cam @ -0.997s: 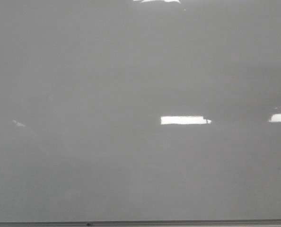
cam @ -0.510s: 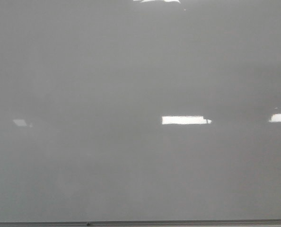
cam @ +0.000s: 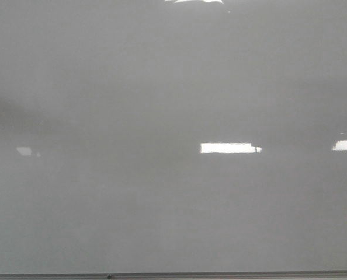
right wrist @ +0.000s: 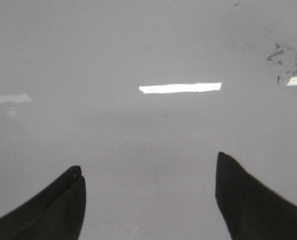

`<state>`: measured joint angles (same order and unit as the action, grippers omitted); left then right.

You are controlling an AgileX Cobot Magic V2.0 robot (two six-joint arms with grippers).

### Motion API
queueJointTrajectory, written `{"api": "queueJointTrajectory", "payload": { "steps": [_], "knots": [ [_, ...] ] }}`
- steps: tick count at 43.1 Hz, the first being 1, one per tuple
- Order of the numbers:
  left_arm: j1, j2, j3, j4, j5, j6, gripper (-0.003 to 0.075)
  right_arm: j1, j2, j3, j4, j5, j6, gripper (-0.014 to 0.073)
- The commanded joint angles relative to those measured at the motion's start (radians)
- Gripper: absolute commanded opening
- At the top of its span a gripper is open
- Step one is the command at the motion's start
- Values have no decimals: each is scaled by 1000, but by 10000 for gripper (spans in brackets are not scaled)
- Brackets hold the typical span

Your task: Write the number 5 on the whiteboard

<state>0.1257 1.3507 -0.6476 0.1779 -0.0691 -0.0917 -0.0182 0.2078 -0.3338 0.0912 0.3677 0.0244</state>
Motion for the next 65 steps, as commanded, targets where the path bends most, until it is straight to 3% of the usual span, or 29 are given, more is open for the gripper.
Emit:
{"api": "queueJointTrajectory", "payload": {
  "steps": [1,9,24,30,36,40,49,59,65],
  "knots": [
    [2,8,-44,-5,-112,-3,552,-4,17,-29,-12,-87,0,561],
    [2,48,-46,-5,-135,-3,438,-4,17,-29,-12,-87,0,561],
    [2,132,-46,3,-225,1,131,-4,17,-29,-12,-88,0,561],
    [2,155,-46,12,-246,1,59,-4,17,-29,-12,-87,0,561],
    [2,143,-46,12,-204,1,39,-4,17,-29,-12,-87,0,561],
    [2,106,-48,9,-110,-4,39,-4,17,-29,-12,-87,0,561],
    [-38,-28,-113,-57,330,-2,39,-4,17,-29,-12,-86,0,561],
    [-258,-87,-277,-67,725,202,39,-4,17,-29,-12,-84,0,561],
    [-423,-94,-327,-78,811,280,39,-4,17,-29,-12,-84,0,561]
  ]
}}
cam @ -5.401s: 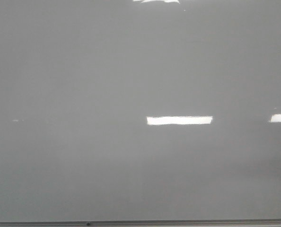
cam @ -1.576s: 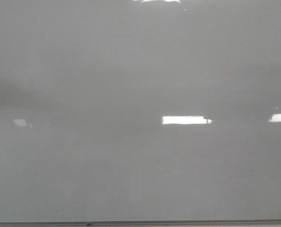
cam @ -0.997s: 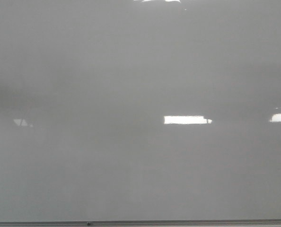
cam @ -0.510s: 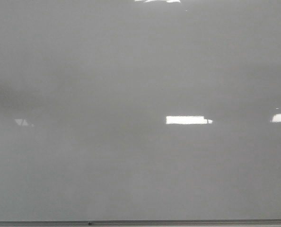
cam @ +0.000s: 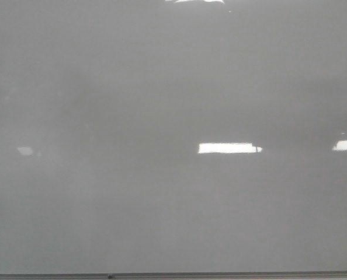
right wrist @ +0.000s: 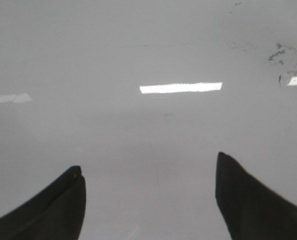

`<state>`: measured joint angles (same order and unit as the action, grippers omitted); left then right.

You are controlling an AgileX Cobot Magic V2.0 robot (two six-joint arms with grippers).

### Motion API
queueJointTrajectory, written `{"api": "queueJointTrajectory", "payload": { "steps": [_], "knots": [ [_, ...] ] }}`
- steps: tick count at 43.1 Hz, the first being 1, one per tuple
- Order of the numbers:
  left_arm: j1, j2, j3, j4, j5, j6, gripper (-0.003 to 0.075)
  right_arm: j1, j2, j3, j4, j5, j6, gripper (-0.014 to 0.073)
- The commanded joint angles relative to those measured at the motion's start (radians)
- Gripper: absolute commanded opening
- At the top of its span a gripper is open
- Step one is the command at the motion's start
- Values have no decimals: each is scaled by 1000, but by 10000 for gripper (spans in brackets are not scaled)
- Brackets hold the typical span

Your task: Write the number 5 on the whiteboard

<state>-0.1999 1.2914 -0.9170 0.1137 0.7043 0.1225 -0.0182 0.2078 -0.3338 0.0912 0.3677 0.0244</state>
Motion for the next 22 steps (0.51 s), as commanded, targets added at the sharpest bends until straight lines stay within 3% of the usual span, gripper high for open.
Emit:
{"api": "queueJointTrajectory", "payload": {
  "steps": [1,7,13,22],
  "knots": [
    [-128,-34,-63,-20,48,87,39,-4,17,-29,-12,-83,0,561],
    [-316,-37,-83,-70,101,300,37,-1,17,-29,-12,-68,0,561],
    [-461,-37,-91,-162,169,544,-18,-1,23,-43,-12,-37,0,561],
    [-541,-37,-91,-240,173,577,-20,49,96,-105,39,48,-77,561]
  ]
}}
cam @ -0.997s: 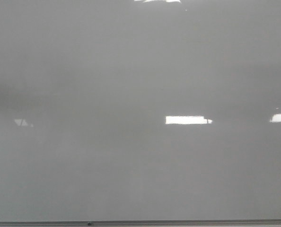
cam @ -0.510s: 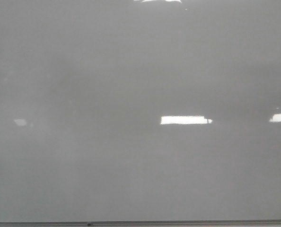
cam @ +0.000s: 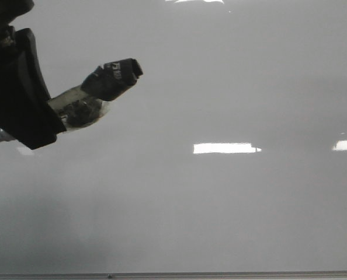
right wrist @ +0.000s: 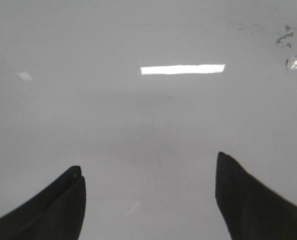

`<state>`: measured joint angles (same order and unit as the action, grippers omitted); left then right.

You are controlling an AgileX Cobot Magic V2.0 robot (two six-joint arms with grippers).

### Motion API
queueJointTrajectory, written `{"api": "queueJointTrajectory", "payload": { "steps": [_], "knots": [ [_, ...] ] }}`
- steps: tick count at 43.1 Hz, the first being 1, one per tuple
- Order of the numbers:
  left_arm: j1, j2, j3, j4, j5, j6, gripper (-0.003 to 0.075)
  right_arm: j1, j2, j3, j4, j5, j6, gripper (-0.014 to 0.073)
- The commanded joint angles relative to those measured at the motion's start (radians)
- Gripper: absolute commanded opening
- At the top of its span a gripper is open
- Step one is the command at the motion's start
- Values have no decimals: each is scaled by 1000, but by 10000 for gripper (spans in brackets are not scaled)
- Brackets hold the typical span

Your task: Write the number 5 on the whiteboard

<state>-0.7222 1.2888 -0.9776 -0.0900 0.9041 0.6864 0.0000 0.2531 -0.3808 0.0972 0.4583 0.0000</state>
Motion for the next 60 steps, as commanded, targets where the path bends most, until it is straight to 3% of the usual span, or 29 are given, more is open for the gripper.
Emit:
{"api": "queueJointTrajectory", "payload": {
  "steps": [1,5,15,21,33,42,48,60],
  "knots": [
    [-18,-34,-31,-40,-26,15,-20,45,64,-66,44,-39,-74,561],
    [-18,-34,-31,-51,-26,26,-20,129,141,-104,144,6,-203,561],
    [-18,-34,-31,-51,-26,32,-20,425,425,-246,487,86,-685,562],
    [-18,-34,-31,-51,-30,34,-20,570,590,-354,568,80,-856,563],
    [-18,-34,-31,-51,-30,36,-20,666,890,-564,585,94,-977,563],
    [-18,-34,-31,-51,-30,36,-20,683,1033,-667,705,162,-1092,563],
    [-18,-34,-31,-51,-30,36,-20,683,1101,-699,776,211,-1154,563],
    [-18,-34,-31,-51,-39,36,-20,683,1151,-705,795,235,-1162,529]
  ]
}}
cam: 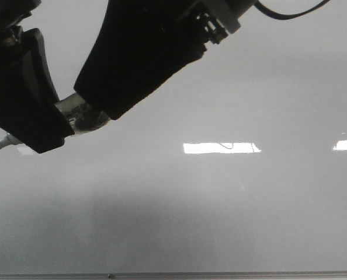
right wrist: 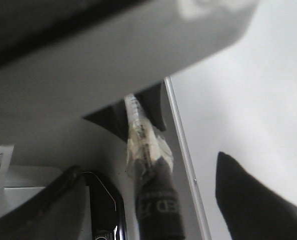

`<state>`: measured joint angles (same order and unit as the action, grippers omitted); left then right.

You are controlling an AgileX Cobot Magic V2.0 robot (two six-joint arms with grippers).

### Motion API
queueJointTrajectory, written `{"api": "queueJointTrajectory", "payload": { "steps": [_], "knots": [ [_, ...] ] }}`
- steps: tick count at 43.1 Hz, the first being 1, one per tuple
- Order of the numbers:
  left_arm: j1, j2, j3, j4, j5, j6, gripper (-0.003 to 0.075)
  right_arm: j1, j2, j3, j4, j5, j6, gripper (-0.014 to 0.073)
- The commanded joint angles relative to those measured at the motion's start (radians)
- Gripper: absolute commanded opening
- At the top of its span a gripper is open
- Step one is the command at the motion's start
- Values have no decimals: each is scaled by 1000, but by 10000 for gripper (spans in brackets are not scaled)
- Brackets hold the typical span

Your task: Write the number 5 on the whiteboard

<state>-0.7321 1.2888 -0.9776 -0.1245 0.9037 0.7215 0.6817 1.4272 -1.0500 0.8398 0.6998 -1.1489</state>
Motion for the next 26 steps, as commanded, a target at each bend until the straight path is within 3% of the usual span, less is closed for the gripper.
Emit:
{"api": "queueJointTrajectory", "payload": {
  "steps": [1,9,15,20,22,26],
  "knots": [
    [-8,-34,-31,-17,-38,1,-20,1,-22,-36,52,-8,-13,503],
    [-8,-34,-31,-17,-38,1,-20,1,-18,-36,53,-8,-13,222],
    [-8,-34,-31,-17,-38,1,-20,1,-18,-36,53,-2,-13,-74],
    [-8,-34,-31,-17,-40,-4,24,1,-18,-36,52,2,-14,-61],
    [-8,-34,-31,-17,-40,-6,91,1,-18,-36,52,2,-14,-61],
    [-8,-34,-31,-17,-51,-11,323,1,-18,-36,52,3,-13,-61]
  ]
}}
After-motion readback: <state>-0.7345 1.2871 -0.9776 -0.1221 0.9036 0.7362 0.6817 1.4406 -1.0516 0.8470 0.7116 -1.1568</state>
